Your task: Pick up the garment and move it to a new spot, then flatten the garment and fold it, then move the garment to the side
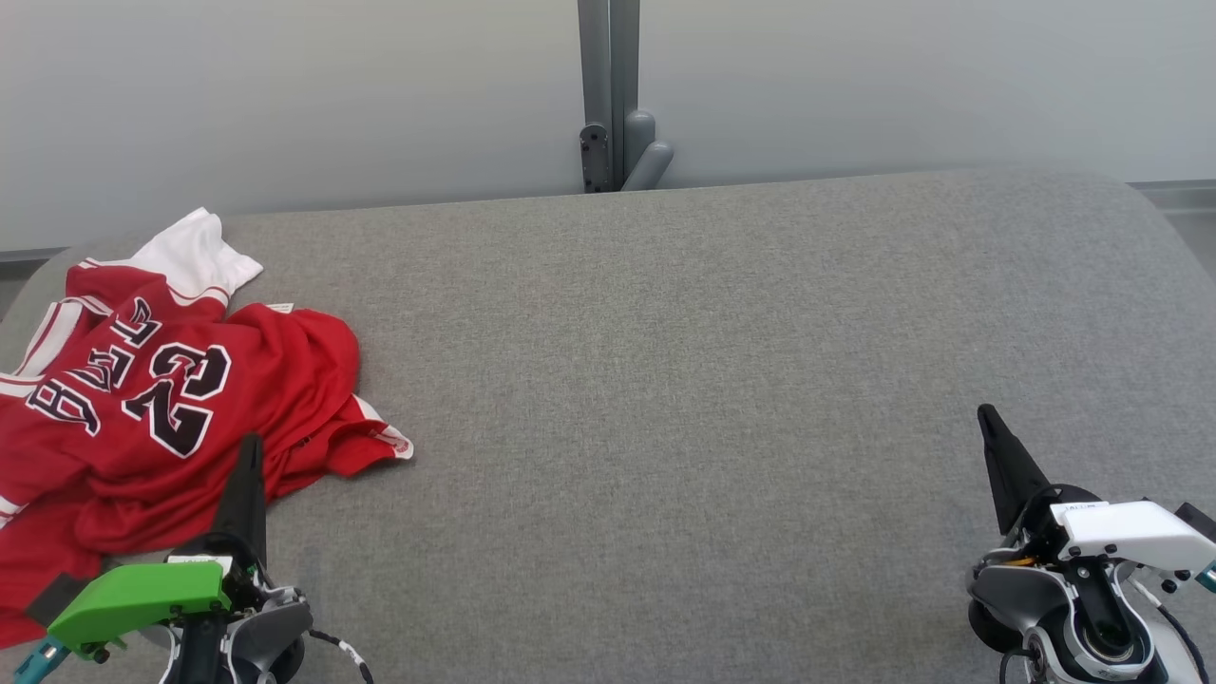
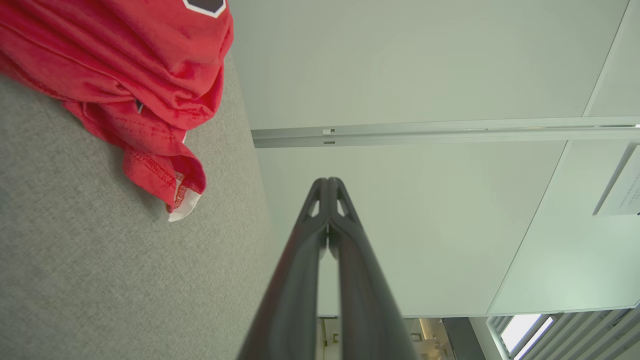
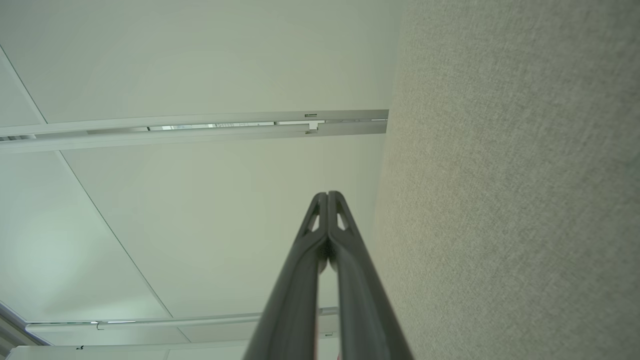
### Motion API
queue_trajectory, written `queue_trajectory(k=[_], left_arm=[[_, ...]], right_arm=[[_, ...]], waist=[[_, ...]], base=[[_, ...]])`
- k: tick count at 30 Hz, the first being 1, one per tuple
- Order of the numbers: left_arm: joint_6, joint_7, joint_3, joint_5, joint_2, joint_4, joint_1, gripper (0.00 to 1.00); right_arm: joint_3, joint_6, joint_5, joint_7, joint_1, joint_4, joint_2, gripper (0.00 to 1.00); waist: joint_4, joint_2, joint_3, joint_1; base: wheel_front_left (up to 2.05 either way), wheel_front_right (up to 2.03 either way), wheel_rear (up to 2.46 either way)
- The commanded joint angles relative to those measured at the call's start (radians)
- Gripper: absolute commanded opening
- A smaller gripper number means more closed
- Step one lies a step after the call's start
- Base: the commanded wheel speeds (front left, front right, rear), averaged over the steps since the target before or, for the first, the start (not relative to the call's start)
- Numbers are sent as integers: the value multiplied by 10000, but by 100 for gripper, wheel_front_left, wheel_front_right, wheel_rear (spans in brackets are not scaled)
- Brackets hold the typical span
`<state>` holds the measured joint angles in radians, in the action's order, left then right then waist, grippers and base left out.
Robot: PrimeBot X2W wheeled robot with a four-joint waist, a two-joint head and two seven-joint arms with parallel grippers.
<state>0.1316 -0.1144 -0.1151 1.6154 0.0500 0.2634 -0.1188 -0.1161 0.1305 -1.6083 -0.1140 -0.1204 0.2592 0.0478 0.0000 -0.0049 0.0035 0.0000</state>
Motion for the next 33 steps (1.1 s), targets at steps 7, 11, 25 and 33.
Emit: queue_trajectory(k=[7, 11, 25, 33], left_arm=[[-20, -29, 2, -93, 12, -28, -168, 0], [-20, -29, 2, -93, 12, -28, -168, 0], [-21, -29, 2, -93, 12, -28, -168, 0], [-21, -29, 2, -93, 12, -28, -168, 0]], right_arm=[[9, 4, -56, -24, -86, 18, 52, 0], [9, 4, -56, -24, -86, 18, 52, 0], [9, 4, -56, -24, -86, 18, 52, 0], [9, 4, -56, -24, -86, 18, 52, 0]], waist=[[0, 49, 0, 0], [0, 49, 0, 0], [0, 49, 0, 0], [0, 49, 0, 0]], base=[[0, 0, 0], [0, 0, 0], [0, 0, 0], [0, 0, 0]])
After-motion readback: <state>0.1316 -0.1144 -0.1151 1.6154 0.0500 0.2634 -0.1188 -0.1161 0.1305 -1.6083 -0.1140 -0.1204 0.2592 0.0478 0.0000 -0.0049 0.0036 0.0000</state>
